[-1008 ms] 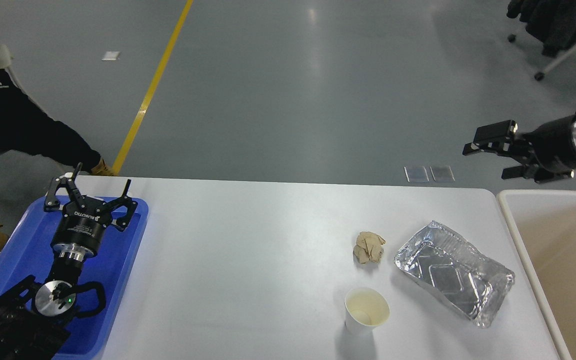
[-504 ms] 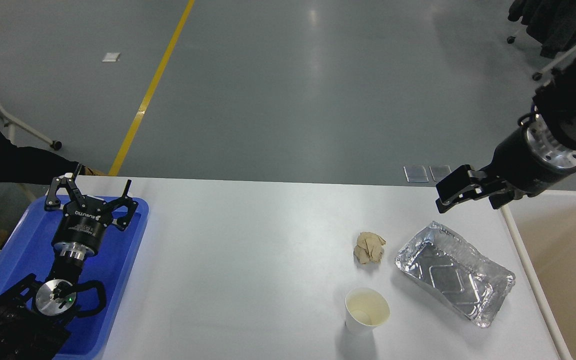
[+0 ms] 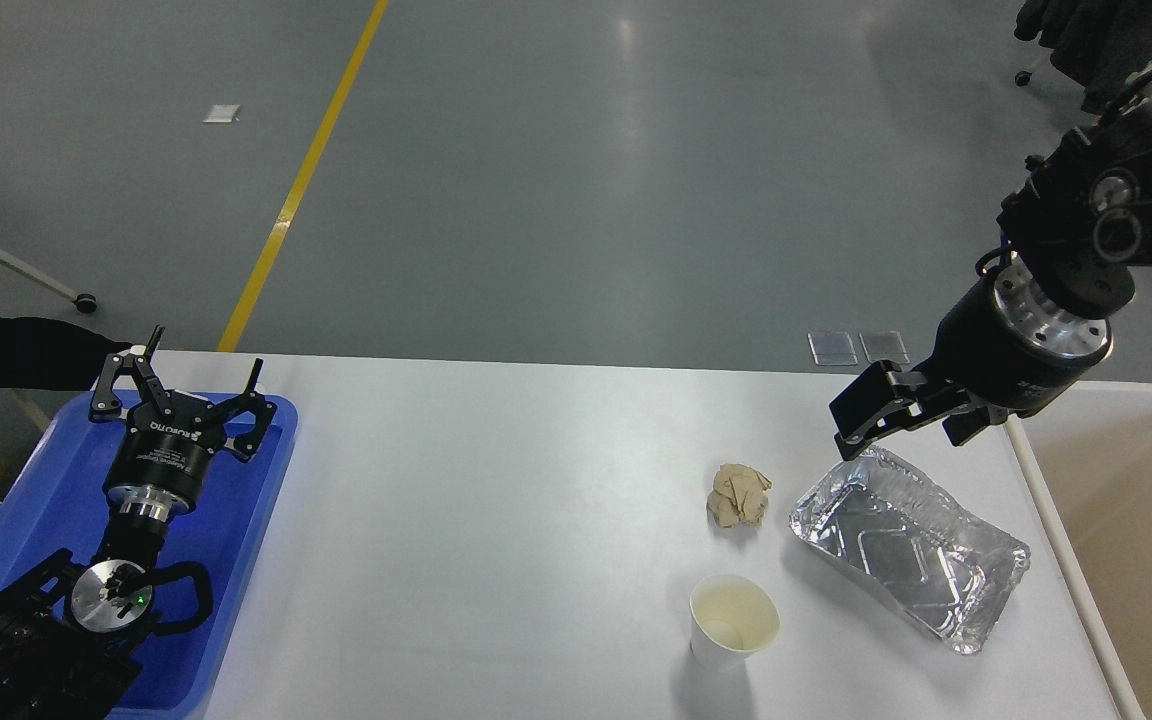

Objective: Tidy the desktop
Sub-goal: 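Lower the open right gripper toward the white paper cup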

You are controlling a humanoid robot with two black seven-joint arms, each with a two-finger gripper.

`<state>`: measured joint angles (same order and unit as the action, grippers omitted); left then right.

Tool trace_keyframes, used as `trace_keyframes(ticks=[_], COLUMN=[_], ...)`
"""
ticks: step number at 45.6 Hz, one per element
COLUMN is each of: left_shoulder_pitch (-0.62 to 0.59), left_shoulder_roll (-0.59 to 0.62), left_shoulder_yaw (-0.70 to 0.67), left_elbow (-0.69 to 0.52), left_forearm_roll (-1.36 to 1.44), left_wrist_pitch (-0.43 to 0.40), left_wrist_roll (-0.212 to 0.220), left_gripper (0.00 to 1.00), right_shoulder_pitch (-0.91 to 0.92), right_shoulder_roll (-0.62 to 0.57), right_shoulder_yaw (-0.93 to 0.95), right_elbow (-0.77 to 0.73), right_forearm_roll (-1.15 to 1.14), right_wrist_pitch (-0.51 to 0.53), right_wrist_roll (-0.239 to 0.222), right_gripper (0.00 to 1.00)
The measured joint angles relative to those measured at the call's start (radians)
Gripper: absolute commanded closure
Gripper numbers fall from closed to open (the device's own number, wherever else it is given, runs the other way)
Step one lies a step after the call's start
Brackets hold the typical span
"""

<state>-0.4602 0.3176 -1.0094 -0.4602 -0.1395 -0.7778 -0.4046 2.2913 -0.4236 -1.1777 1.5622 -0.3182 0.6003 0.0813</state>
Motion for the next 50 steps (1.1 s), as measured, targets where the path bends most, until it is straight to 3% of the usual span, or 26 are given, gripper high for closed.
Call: trace_keyframes(ticks=[19, 50], left_shoulder_pitch=[0.000, 0.000], left_shoulder_roll=[0.000, 0.000], left_shoulder_yaw=[-0.001, 0.000], left_elbow=[0.000, 0.000], left_forearm_roll=[0.000, 0.000], left_wrist_pitch=[0.000, 0.000], left_wrist_roll=[0.000, 0.000], left_gripper=[0.01, 0.01], right_shoulder_pitch=[-0.109, -0.439], right_shoulder_roll=[0.067, 0.159], right_shoulder_yaw=[0.069, 0.110], right_elbow=[0.004, -0.019], right_forearm_roll=[0.151, 0.113], right_wrist_pitch=[-0.080, -0.387], right_wrist_roll=[0.000, 0.002], right_gripper=[0.00, 0.00])
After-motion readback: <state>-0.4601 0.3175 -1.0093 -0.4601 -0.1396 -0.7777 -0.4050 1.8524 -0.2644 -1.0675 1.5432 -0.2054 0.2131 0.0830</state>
